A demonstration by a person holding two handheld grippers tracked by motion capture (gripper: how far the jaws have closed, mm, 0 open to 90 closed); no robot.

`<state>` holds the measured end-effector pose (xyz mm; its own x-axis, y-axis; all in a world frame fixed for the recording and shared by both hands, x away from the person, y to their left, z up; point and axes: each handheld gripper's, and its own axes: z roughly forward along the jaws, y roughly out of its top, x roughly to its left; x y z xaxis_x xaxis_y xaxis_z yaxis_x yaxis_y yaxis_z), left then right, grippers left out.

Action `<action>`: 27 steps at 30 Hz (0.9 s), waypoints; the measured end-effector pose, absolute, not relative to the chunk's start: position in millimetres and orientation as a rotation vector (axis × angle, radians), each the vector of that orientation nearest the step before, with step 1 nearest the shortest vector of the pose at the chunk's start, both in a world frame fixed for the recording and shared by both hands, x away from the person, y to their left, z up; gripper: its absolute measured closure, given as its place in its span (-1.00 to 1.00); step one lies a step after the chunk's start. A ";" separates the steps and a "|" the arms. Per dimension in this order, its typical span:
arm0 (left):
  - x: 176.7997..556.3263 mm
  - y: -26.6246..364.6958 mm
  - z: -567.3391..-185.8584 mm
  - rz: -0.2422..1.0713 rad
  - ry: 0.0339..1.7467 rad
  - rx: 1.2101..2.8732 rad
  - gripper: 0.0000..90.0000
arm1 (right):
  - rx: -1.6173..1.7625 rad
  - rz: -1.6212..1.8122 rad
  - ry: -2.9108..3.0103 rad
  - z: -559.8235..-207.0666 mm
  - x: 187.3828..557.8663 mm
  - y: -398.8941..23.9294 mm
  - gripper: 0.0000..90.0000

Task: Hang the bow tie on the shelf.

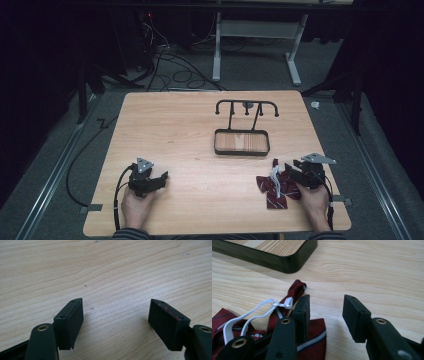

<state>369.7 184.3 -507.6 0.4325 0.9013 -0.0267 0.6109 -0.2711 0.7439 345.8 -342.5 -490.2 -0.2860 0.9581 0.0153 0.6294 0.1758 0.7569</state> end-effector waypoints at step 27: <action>369.8 185.0 -507.8 0.531 1.272 1.986 -0.37 | 1.452 0.977 2.073 -488.9 364.7 -312.4 0.31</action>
